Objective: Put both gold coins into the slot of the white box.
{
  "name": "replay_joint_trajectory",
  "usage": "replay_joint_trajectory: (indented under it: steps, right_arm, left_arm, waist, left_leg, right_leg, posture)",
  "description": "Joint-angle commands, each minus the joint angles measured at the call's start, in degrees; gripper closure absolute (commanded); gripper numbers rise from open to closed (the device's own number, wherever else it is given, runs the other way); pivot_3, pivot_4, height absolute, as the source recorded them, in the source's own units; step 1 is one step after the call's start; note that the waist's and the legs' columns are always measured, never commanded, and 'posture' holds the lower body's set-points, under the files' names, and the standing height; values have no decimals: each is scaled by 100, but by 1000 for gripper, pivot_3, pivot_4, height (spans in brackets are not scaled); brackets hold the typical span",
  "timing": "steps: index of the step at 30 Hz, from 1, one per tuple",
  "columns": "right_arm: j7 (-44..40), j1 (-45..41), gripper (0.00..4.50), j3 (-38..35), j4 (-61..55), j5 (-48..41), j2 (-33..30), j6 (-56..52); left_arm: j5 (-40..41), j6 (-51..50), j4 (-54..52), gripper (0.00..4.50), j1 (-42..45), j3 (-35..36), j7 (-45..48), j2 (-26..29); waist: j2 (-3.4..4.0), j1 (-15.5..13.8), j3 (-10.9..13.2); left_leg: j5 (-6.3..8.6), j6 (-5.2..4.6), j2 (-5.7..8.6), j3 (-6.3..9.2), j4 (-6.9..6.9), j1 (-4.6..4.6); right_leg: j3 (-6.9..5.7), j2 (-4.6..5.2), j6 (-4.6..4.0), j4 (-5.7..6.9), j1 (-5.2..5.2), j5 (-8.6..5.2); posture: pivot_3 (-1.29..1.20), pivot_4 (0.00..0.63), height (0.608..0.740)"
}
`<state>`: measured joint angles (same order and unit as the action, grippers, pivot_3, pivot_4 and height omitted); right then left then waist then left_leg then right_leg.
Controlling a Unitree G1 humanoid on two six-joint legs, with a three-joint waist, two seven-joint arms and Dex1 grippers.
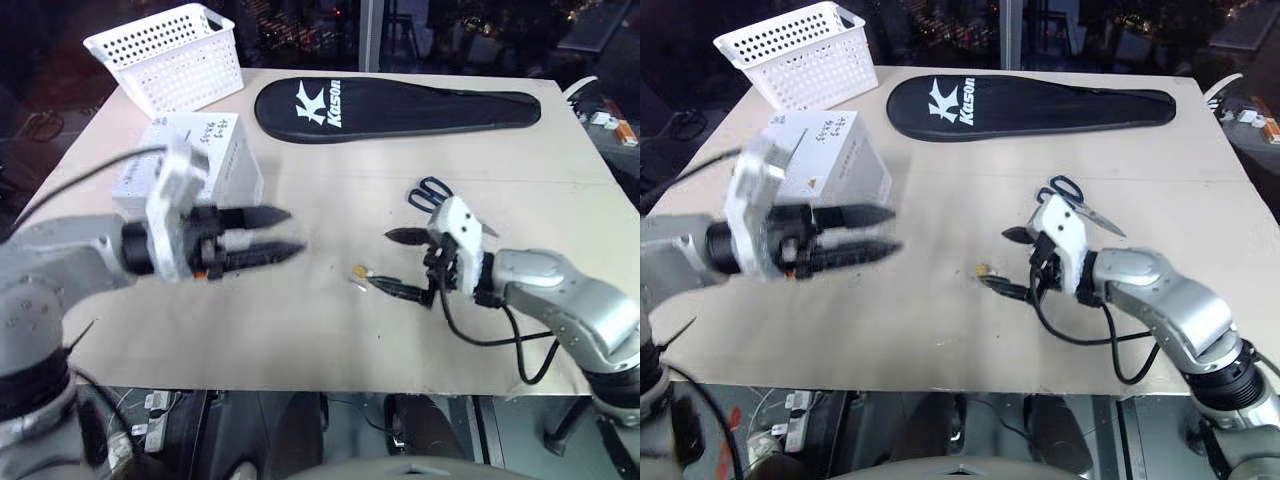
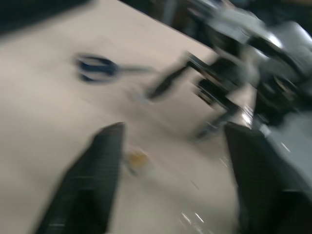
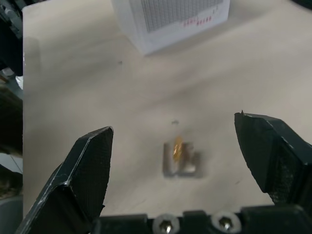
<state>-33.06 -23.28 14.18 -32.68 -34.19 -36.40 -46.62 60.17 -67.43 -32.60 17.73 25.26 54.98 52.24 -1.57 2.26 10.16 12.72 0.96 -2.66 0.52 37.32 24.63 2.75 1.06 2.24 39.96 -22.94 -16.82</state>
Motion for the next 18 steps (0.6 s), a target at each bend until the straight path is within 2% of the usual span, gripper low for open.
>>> replay_joint_trajectory:
  steps: [1, 5, 6, 8, 13, 15, 18]
  right_arm:
    - [152, -20, 153, 163, 65, 242, 259, -16]
    - [223, -88, 153, 296, 588, 287, 714, -272]
    - [204, -120, 692, 306, 676, 311, 773, -314]
    - [169, -185, 1488, 332, 781, 381, 826, -350]
    - [214, -354, 1488, 350, 1105, 555, 1007, -492]
    - [226, -387, 2016, 316, 1144, 590, 1058, -531]
    - [192, -387, 2016, 285, 1115, 618, 1072, -591]
  left_arm:
    - [-765, 1229, -311, 122, -695, 25, 507, 170]
    - [-1405, 2477, -96, 122, -1211, -121, 870, -87]
    - [-1396, 2540, -40, 0, -1264, -132, 935, -68]
    - [-1368, 2591, 14, 0, -1387, -143, 1085, 37]
    - [-1494, 2899, 31, 0, -1599, -160, 1112, 60]
    - [-1461, 2898, 16, 0, -1629, -146, 1073, 64]
    - [-1424, 2892, -30, 0, -1676, -134, 1026, 75]
  waist:
    - [0, -2, -1]
    - [-1, -27, -3]
    - [0, -38, -3]
    - [0, -50, -3]
    - [1, -30, -3]
    - [1, -26, -3]
    - [1, -22, -2]
  left_leg:
    - [0, 0, 0, 1, 1, 2]
    - [0, -2, 1, 2, 2, -9]
    - [0, -2, 0, 2, 3, -13]
    - [0, -2, 1, 4, 5, -9]
    - [1, -3, 0, 5, 3, -8]
    - [1, -3, -1, 8, 1, -7]
    - [1, -3, -1, 6, 0, -7]
  right_leg:
    - [-6, 0, 0, -3, 0, 0]
    - [-7, -3, 0, -7, 14, 0]
    - [-7, -4, -1, -8, 20, 0]
    - [-10, -4, -1, -8, 19, 0]
    - [-10, -4, -1, -10, 18, 0]
    - [-13, -5, -1, -9, 17, 0]
    - [-12, -5, 0, -9, 17, 0]
  posture:
    - [0, 150, 740]
    - [0, 150, 740]
    - [0, 150, 740]
    - [0, 150, 740]
    - [0, 150, 740]
    - [0, 150, 740]
    - [0, 150, 740]
